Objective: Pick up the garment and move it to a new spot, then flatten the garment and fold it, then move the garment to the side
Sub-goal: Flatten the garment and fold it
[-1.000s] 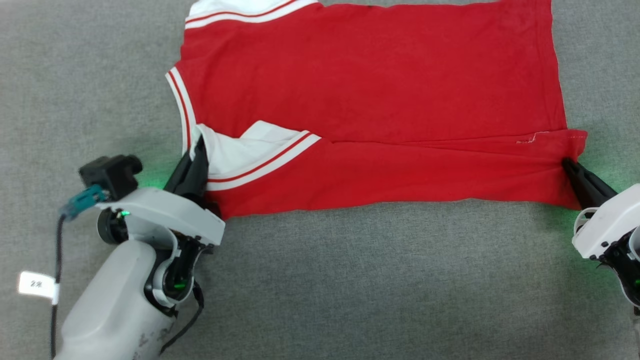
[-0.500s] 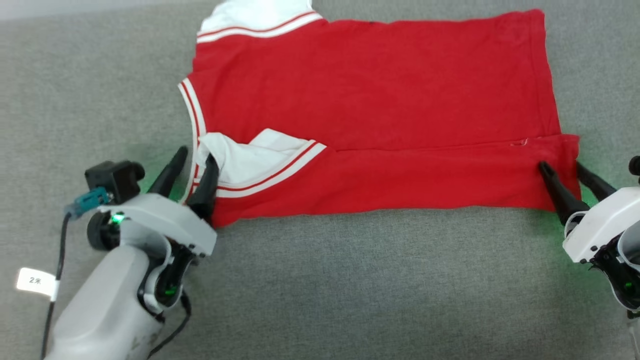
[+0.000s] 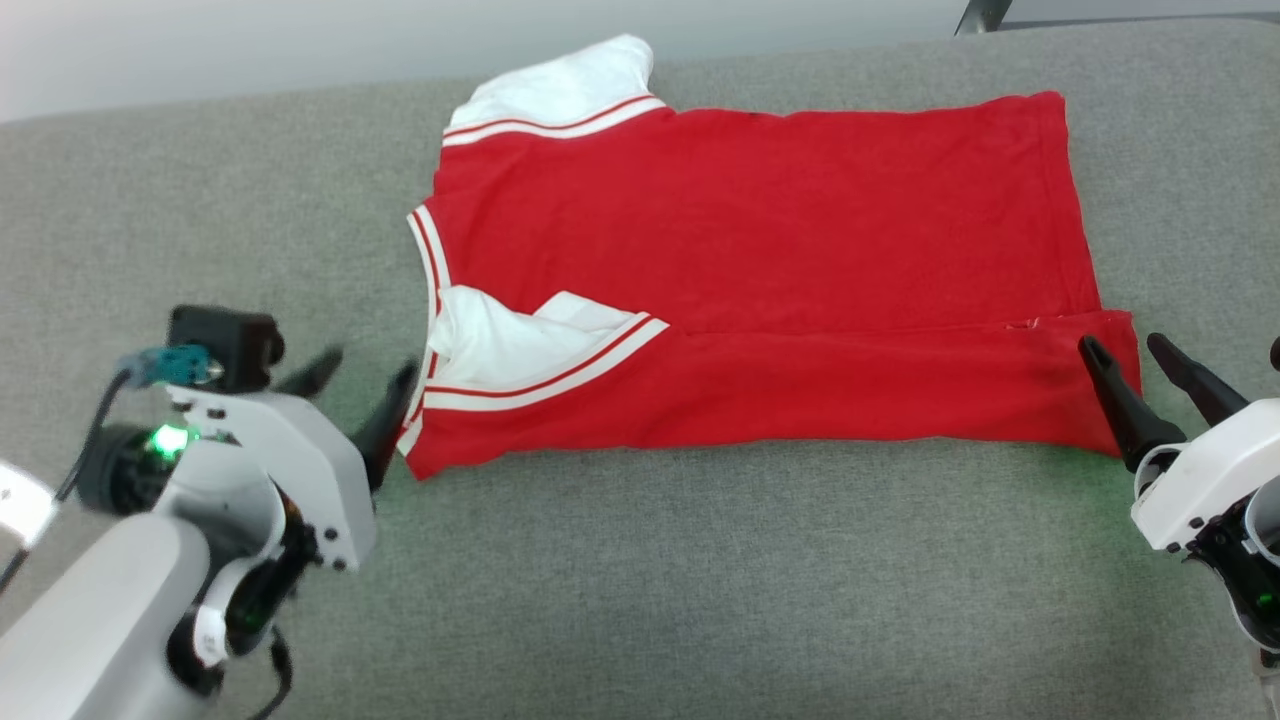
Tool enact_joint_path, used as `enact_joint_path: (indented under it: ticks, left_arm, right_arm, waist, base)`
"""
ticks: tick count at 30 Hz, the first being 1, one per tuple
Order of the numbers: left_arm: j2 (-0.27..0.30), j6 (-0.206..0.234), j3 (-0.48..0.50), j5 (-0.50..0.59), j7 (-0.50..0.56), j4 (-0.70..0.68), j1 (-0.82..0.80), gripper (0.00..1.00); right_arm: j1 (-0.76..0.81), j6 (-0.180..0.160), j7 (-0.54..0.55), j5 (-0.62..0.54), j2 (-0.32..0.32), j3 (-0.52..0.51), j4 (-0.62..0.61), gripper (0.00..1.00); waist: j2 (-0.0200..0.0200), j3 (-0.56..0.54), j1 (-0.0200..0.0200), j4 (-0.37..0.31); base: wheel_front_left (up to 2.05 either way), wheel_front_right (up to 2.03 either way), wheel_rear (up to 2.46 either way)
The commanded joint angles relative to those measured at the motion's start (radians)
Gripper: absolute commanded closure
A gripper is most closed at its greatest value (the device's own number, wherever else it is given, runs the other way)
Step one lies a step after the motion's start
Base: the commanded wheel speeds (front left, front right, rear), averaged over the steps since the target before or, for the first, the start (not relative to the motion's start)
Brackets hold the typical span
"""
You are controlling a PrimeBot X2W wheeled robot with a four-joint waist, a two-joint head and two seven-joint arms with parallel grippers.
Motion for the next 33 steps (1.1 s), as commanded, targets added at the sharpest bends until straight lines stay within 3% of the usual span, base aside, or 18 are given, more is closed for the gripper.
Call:
enact_joint_path:
  ticks: [1, 5, 9, 16, 29, 30, 31, 33]
  left_arm:
    - [0.027, 0.014, -0.018, -0.008, 0.072, -0.026, 0.011, 0.00]
    - [0.107, 0.046, -0.071, -0.051, 0.324, -0.120, -0.003, 0.00]
    - [0.138, 0.076, -0.085, -0.081, 0.463, -0.167, -0.033, 0.00]
    - [0.126, 0.114, -0.073, -0.103, 0.510, -0.159, -0.062, 0.00]
    - [0.088, 0.077, -0.094, -0.144, 0.527, -0.036, -0.053, 0.00]
    - [0.086, 0.075, -0.094, -0.148, 0.527, -0.033, -0.052, 0.13]
    - [0.085, 0.072, -0.095, -0.150, 0.527, -0.031, -0.051, 0.51]
    - [0.084, 0.062, -0.099, -0.156, 0.531, -0.029, -0.049, 1.00]
  right_arm:
    - [0.014, -0.001, 0.003, -0.010, 0.005, -0.004, -0.007, 0.00]
    - [0.023, -0.001, 0.004, -0.012, 0.016, -0.007, -0.018, 0.00]
    - [0.016, -0.001, 0.001, -0.006, 0.025, 0.000, -0.019, 0.00]
    - [-0.001, -0.001, -0.009, 0.002, 0.032, 0.004, -0.014, 0.00]
    - [-0.010, -0.001, -0.021, 0.010, 0.036, 0.008, -0.003, 0.00]
    - [-0.009, -0.001, -0.022, 0.010, 0.036, 0.008, -0.002, 0.00]
    - [-0.008, -0.001, -0.020, 0.010, 0.036, 0.008, -0.001, 0.00]
    - [-0.004, -0.001, -0.017, 0.009, 0.034, 0.010, 0.000, 0.00]
  waist:
    - [-0.0001, -0.007, 0.0000, -0.001]
    - [-0.0001, 0.001, 0.0000, -0.011]
    - [-0.0001, 0.020, 0.0000, -0.031]
    - [-0.0001, 0.052, 0.0000, -0.071]
    - [-0.0001, 0.077, 0.0000, -0.108]
    - [-0.0001, 0.076, 0.0000, -0.109]
    - [-0.0001, 0.076, 0.0000, -0.110]
    - [-0.0001, 0.074, 0.0000, -0.110]
  base:
    - [0.00, 0.00, 0.00]
    - [0.00, 0.00, 0.00]
    - [0.00, 0.00, 0.00]
    - [0.00, 0.00, 0.00]
    - [0.00, 0.00, 0.00]
    - [0.00, 0.00, 0.00]
    - [0.00, 0.00, 0.00]
    - [0.00, 0.00, 0.00]
